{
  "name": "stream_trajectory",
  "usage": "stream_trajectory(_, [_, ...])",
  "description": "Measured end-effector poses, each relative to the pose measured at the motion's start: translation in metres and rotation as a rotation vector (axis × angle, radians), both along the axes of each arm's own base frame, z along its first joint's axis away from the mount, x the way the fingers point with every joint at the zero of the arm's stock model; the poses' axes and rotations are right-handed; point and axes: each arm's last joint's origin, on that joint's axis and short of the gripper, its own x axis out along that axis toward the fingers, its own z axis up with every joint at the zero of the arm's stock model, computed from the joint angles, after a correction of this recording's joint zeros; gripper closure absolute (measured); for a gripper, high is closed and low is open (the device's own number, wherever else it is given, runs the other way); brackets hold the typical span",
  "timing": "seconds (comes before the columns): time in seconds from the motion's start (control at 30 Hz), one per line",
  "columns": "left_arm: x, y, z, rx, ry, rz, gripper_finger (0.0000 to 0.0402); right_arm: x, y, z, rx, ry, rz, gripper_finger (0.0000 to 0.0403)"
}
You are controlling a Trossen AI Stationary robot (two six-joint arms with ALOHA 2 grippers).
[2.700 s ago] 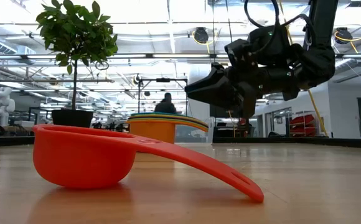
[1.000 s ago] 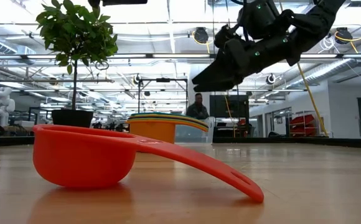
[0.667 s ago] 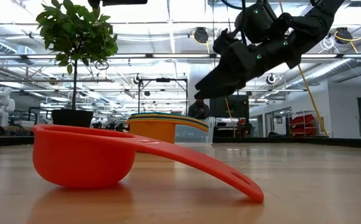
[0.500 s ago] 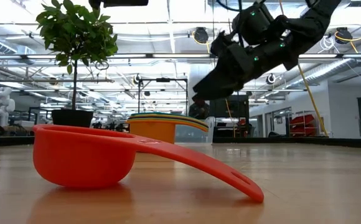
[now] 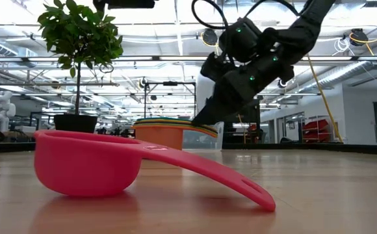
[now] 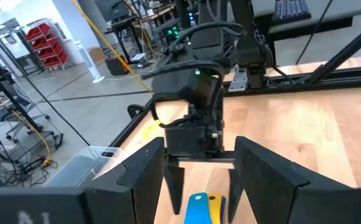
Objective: Nest measuring cups in basket
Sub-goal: Stack the light blue measuring cup on top of the yellow measuring cup
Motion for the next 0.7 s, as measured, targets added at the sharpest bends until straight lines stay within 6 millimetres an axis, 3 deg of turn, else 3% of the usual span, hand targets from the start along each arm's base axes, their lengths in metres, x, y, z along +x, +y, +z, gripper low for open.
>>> stream_trajectory(0.7, [0.0000, -0.0003, 0.0002, -0.002, -0.002, -0.003, 0.0204, -0.0051, 0.0014, -0.0063, -0.040, 0.077, 0.076, 0.0032])
